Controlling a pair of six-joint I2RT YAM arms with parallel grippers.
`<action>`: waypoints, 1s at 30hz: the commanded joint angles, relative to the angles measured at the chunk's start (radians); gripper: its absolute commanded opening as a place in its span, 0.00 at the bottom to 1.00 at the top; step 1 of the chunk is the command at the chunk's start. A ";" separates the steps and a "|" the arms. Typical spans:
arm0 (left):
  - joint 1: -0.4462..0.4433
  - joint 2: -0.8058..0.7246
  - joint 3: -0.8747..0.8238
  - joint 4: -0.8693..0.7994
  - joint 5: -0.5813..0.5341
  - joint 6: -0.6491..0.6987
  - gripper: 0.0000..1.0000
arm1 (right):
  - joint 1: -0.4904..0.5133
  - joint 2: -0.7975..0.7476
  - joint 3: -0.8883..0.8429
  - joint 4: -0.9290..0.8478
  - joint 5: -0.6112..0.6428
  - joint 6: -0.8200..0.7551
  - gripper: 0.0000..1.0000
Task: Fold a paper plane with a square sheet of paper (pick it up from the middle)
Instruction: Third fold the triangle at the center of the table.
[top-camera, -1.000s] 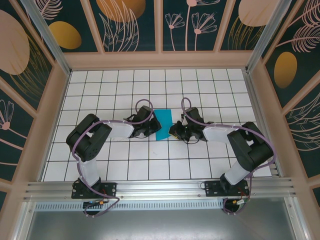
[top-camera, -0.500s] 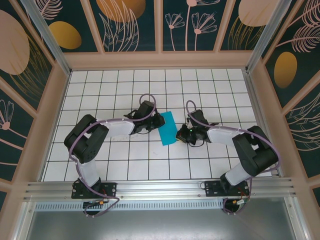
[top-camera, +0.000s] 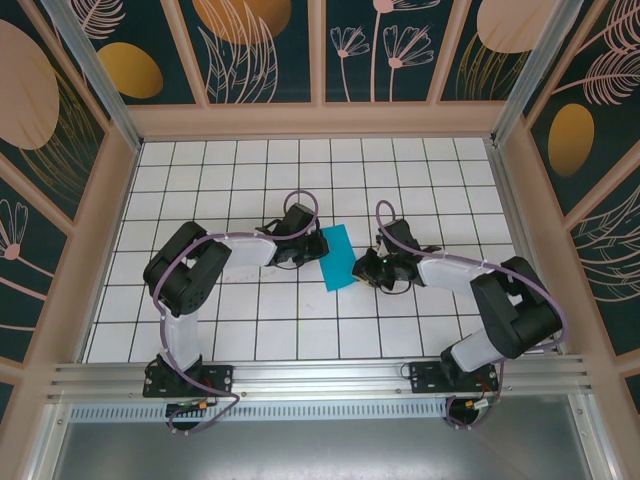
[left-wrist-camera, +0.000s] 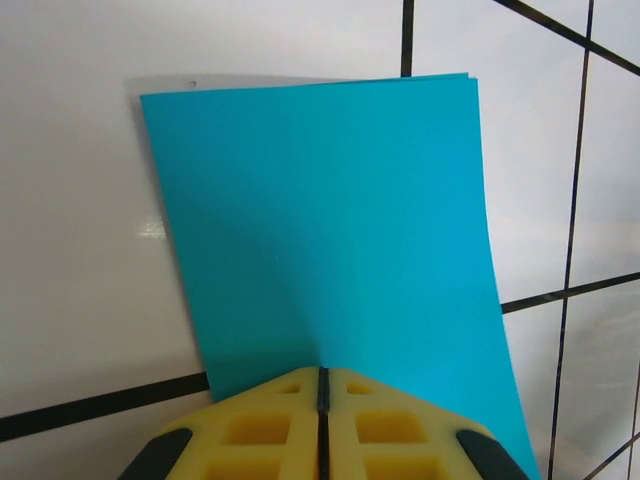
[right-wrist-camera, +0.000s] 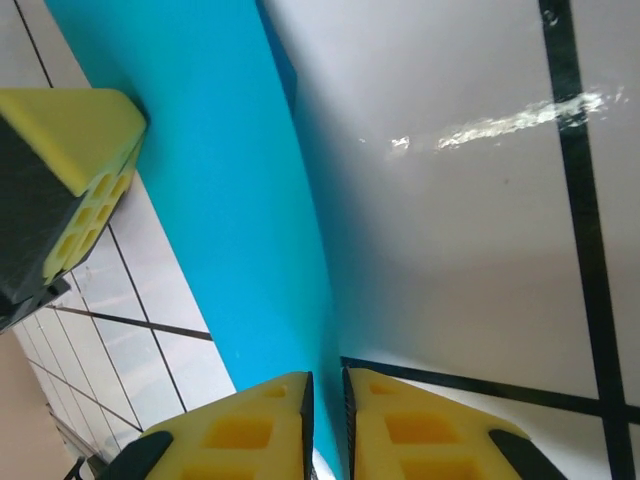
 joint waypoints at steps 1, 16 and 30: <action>-0.006 0.035 0.014 -0.036 0.004 0.018 0.10 | -0.005 -0.039 -0.004 -0.056 0.008 -0.026 0.20; -0.006 0.050 0.019 -0.033 0.021 0.038 0.09 | -0.006 0.025 0.051 0.094 -0.126 -0.005 0.08; -0.006 0.072 0.091 -0.063 0.032 0.090 0.09 | -0.007 0.177 0.168 0.153 -0.123 -0.034 0.08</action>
